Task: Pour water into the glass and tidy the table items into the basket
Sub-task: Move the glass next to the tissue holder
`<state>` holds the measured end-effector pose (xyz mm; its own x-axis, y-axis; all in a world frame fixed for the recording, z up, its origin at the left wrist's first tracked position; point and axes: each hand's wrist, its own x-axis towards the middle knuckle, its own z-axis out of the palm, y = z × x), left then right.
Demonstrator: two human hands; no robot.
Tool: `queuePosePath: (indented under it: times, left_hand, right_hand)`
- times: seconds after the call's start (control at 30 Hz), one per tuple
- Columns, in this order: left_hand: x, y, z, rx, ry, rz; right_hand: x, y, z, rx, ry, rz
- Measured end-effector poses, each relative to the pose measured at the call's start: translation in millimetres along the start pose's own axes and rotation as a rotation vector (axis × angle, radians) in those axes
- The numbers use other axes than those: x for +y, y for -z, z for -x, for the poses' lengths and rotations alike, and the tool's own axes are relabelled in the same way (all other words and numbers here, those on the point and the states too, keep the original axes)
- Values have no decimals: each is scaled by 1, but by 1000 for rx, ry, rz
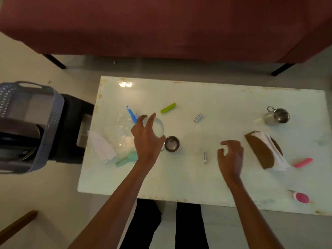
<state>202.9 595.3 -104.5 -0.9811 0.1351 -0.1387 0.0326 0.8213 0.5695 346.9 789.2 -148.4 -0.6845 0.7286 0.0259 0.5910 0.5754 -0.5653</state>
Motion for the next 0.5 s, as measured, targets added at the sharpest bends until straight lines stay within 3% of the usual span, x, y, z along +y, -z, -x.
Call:
queuePosePath:
  times: [0.07,0.17,0.3,0.5]
  left_hand:
    - [24,-10,-19,-22,-54,-37]
    - [54,-33,-47,-105,-104,-56]
    - [85,-71,-79,-212,-125,-24]
    - [111,-121,-116,-328,-84,-39]
  right_hand:
    - [25,20,-24,67,24,125]
    - [58,47,-51,53,-127,283]
    - [103,72,-71,-145,-347,368]
    - [139,82,-75,-320,-420,379]
